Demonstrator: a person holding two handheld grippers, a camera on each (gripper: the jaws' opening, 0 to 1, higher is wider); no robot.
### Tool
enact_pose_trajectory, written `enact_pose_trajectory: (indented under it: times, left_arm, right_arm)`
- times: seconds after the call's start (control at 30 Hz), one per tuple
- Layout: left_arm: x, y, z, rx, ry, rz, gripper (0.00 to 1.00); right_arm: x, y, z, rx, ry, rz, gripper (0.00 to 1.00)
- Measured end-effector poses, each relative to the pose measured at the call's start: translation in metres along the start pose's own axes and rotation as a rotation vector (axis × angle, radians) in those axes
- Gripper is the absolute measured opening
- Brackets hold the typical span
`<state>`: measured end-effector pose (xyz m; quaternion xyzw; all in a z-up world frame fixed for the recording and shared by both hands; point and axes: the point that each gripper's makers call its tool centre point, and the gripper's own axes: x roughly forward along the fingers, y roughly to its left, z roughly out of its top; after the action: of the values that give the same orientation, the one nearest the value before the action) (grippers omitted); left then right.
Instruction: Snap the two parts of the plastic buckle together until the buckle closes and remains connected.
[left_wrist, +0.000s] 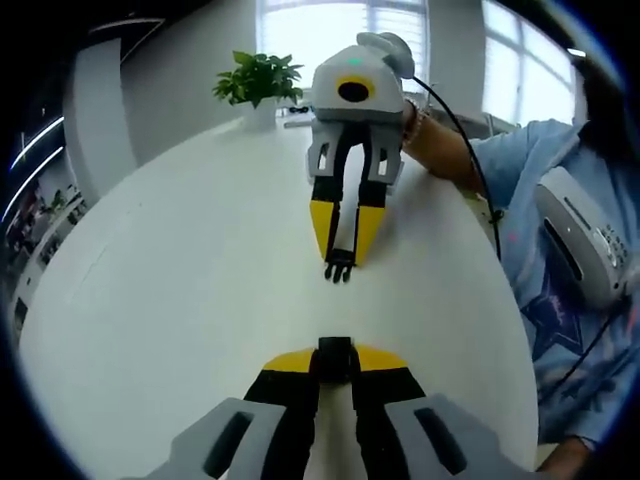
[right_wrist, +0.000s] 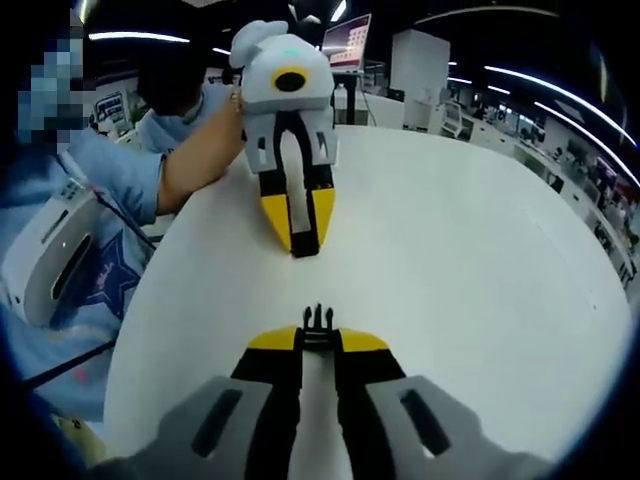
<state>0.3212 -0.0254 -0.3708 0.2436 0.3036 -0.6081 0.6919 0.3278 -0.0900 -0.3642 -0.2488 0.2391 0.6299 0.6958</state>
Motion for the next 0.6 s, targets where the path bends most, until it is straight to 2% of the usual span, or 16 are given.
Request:
enact_pose_trajectory:
  times: [0.23,0.6]
  left_arm:
    - [0.001,-0.001,0.001,0.002,-0.004,-0.004,0.12]
    - [0.004,0.0,0.008,0.028,-0.008,0.002,0.12]
  right_arm:
    - [-0.001,0.001,0.001,-0.026,-0.049,0.023,0.12]
    - [0.007,0.006,0.01,-0.047,-0.083,0.023,0.12]
